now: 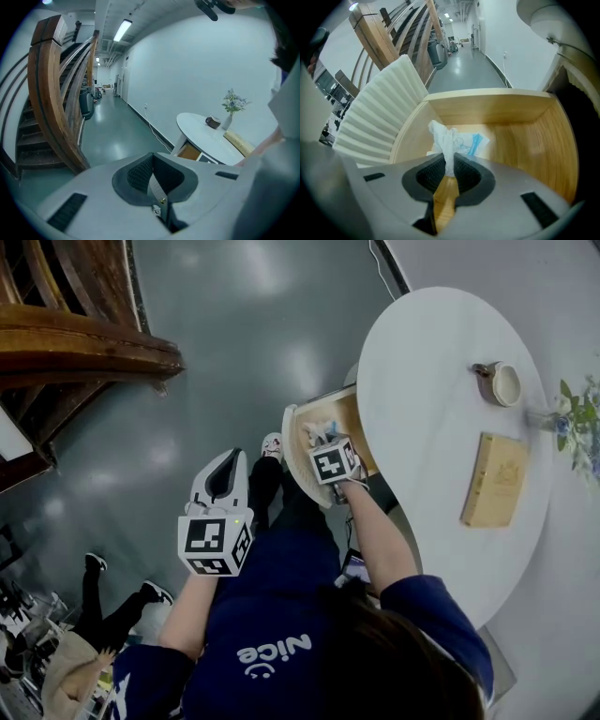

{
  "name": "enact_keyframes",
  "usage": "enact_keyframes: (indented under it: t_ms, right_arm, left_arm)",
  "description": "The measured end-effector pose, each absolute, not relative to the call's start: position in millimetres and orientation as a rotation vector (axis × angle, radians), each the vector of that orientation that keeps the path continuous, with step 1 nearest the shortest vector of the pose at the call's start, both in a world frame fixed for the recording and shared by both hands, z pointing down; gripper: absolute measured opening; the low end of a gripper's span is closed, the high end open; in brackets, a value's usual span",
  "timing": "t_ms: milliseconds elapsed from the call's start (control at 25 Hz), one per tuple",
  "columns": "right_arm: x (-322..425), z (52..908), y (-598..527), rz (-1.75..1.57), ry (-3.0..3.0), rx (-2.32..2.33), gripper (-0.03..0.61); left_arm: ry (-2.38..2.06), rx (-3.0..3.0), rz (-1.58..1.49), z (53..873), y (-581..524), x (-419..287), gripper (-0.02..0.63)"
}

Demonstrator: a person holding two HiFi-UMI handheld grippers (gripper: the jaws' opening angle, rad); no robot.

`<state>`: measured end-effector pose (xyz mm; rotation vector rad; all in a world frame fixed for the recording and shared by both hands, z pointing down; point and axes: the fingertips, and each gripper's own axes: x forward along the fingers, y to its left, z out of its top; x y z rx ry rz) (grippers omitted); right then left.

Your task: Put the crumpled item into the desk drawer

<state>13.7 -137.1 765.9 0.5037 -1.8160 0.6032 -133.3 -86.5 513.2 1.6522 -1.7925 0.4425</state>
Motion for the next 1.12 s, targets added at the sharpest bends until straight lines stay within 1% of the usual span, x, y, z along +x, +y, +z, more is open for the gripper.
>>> enact_keyframes:
  t_ms: [680,1120]
  right_arm:
    - [9,799,-141,0.583,-1.754,0.403,0.066]
    - [4,803,-142,0.614,-1.745,0.405,0.099]
  left_arm:
    - [-1.762,1.585,0.476,537,-77,-126,0.003]
    - [-1.726,1.612,0.484,540,-75,-123,0.003]
